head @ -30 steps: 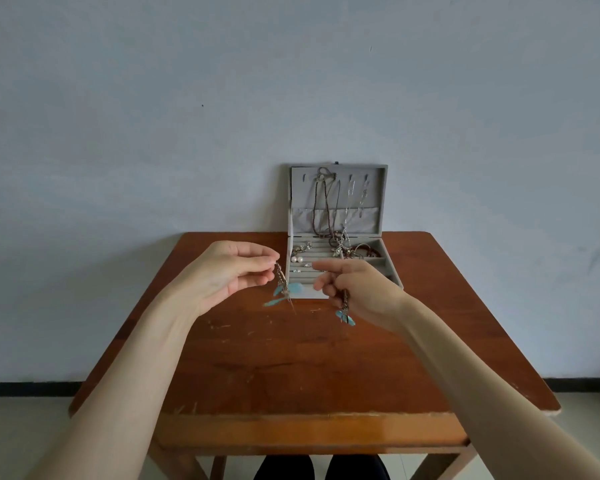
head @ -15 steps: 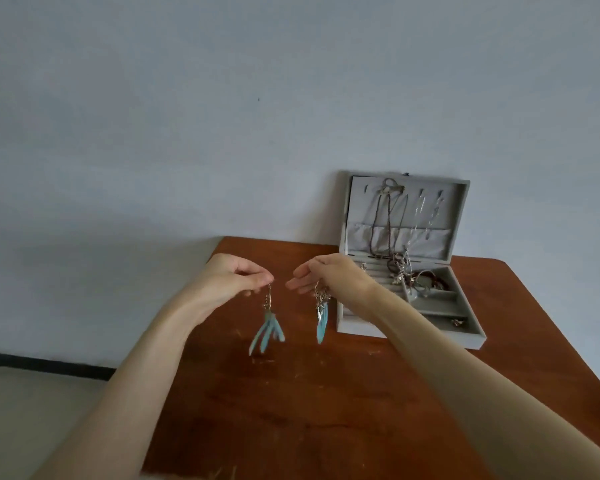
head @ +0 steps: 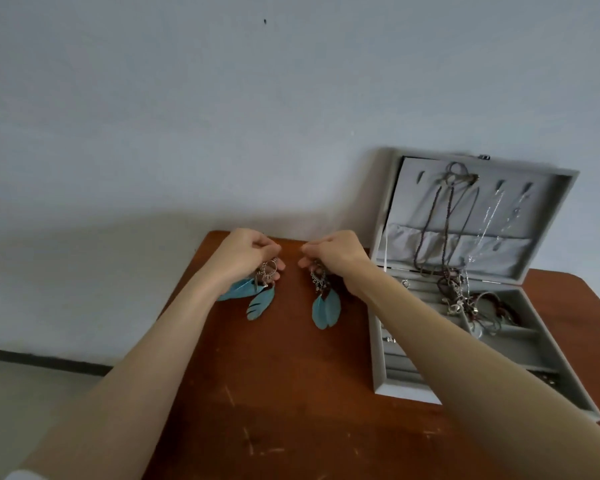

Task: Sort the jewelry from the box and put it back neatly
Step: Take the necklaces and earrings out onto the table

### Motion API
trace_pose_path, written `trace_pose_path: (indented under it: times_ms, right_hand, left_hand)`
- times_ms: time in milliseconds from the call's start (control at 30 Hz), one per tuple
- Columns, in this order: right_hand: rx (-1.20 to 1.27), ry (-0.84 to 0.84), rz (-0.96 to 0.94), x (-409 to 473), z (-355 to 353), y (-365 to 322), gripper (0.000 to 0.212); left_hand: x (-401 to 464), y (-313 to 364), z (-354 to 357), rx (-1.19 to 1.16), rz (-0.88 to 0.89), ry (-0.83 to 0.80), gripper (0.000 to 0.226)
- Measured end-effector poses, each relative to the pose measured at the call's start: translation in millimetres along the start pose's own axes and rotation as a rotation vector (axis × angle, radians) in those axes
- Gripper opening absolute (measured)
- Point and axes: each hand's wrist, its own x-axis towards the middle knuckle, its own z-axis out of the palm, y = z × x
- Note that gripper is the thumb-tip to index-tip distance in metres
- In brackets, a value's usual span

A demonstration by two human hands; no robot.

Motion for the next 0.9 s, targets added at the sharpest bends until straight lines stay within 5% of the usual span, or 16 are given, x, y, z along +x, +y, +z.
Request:
trace_pose_path:
  times_ms: [600, 900]
  right_hand:
    - [-0.274, 0.122, -0.054, 24, 4, -1, 0.020]
    - [-0.168, 0.122, -0.177, -22, -24, 1, 0.023]
  left_hand:
    - [36, -4, 14, 0.207, 0.038, 0.225, 0.020]
    - [-9, 22, 13, 0.358, 0.214, 0.230, 0.023]
